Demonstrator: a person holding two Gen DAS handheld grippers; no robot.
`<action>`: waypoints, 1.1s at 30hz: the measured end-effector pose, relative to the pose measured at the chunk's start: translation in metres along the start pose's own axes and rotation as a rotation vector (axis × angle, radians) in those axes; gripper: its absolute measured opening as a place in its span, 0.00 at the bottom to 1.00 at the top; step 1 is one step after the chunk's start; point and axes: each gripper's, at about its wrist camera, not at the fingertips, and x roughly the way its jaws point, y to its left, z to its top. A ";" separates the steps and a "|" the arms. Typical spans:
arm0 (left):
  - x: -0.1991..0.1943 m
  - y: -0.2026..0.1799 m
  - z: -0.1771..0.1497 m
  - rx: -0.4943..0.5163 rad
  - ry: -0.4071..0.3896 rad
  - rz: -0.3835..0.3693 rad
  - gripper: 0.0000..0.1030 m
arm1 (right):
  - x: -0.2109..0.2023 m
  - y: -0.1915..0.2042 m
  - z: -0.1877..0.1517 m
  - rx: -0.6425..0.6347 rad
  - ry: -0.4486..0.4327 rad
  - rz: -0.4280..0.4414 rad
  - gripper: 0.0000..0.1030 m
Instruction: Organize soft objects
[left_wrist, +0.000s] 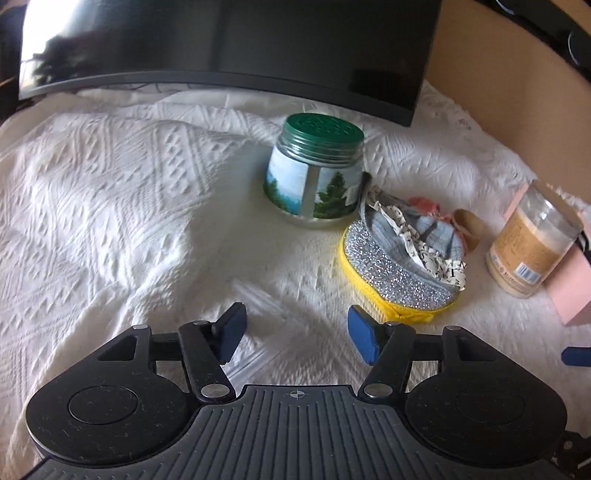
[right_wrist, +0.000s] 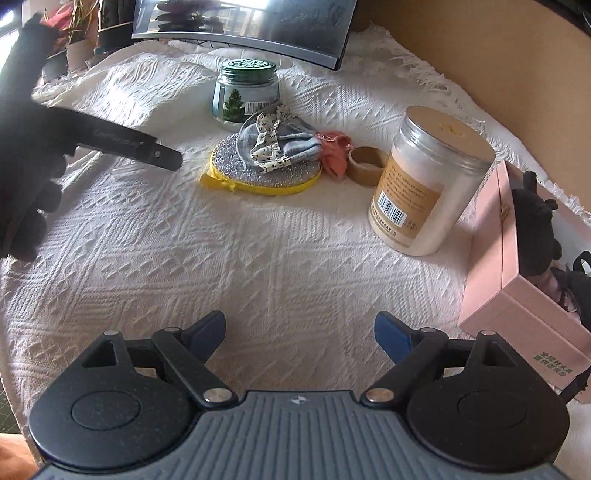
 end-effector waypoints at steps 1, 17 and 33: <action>0.002 -0.001 0.000 0.007 0.000 0.002 0.64 | 0.000 0.000 0.000 0.002 0.000 0.000 0.86; -0.002 -0.004 -0.007 0.012 -0.032 0.111 0.28 | 0.000 -0.004 -0.004 0.035 0.004 -0.009 0.91; -0.043 -0.006 -0.030 -0.077 -0.046 -0.007 0.25 | 0.044 0.020 0.116 -0.032 -0.163 -0.056 0.91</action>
